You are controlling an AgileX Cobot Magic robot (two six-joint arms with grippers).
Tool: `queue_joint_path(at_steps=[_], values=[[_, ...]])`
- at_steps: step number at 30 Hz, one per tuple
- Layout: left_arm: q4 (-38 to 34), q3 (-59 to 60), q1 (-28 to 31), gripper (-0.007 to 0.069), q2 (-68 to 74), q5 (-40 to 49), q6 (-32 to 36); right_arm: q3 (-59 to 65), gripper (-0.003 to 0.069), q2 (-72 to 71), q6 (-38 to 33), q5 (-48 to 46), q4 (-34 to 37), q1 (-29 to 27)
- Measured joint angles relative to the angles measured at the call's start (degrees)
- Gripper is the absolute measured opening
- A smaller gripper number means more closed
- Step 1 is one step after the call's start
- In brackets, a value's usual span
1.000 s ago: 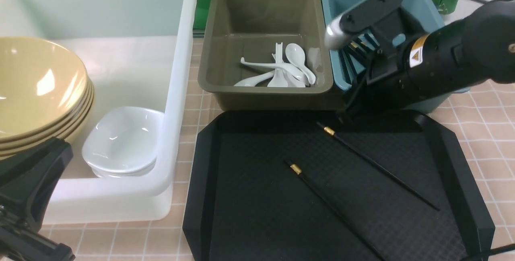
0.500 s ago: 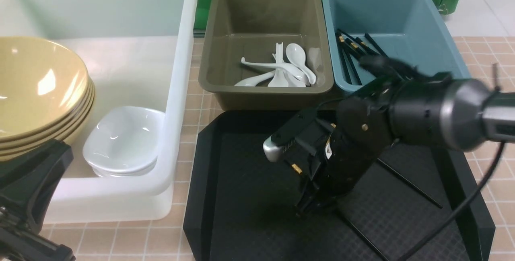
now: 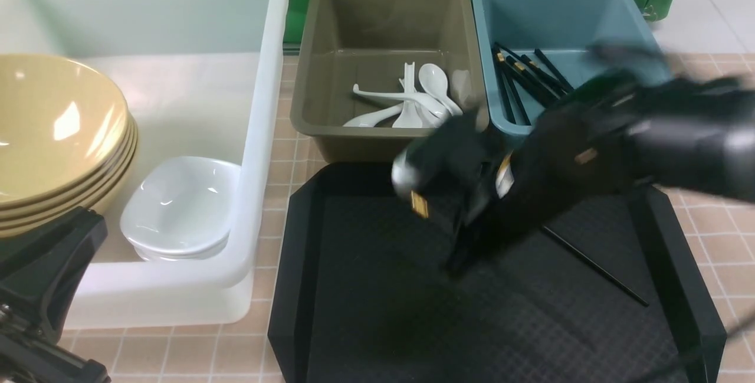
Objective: On brown table put chopsticks spoon bowls plates into blue grey white boxes.
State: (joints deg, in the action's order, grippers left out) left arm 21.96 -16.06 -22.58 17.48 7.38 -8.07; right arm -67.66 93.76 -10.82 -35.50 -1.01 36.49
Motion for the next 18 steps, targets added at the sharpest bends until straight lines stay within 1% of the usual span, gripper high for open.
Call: queue_joint_path(at_steps=[2,3,4,7,9,10,11,13,15,16,18], values=[[0.2,0.0,0.0,-0.0007,0.0,0.0,0.0,0.0,0.0076,-4.6,-0.2,8.9,-2.5,-2.9],[0.2,0.0,0.0,-0.0007,0.0,0.0,0.0,0.0,0.0076,-5.2,-0.2,10.0,-2.7,-3.3],[0.3,0.0,0.0,-0.0007,0.0,0.0,0.0,0.0,0.0076,-6.6,-0.3,18.0,-4.0,-6.1],[0.4,0.0,0.0,-0.0007,0.0,0.0,0.0,-0.1,0.0076,-5.5,0.3,37.6,-5.1,-13.0],[0.4,0.0,0.0,-0.0007,0.0,0.0,0.0,-0.6,0.0077,-3.3,1.8,45.1,-5.3,-16.2],[0.4,0.0,0.0,-0.0007,0.0,0.0,0.0,-0.7,0.0077,-2.6,2.3,45.5,-5.3,-16.6],[0.5,0.0,0.0,-0.0007,0.0,0.0,0.0,-2.0,0.0090,0.4,4.9,46.8,-5.4,-19.0],[0.6,0.0,0.0,-0.0007,0.0,0.0,0.0,-3.8,0.0118,3.4,7.4,44.6,-5.5,-21.1],[0.6,0.0,0.0,-0.0007,0.0,0.1,0.0,-5.6,0.0181,6.9,9.7,39.2,-5.5,-22.7],[0.6,0.0,0.0,-0.0007,0.0,0.2,0.0,-5.8,0.0195,7.1,9.8,38.6,-5.5,-22.9],[0.6,0.0,0.0,-0.0007,0.0,0.6,0.0,-6.4,0.0281,8.1,10.8,30.2,-5.5,-23.3]])
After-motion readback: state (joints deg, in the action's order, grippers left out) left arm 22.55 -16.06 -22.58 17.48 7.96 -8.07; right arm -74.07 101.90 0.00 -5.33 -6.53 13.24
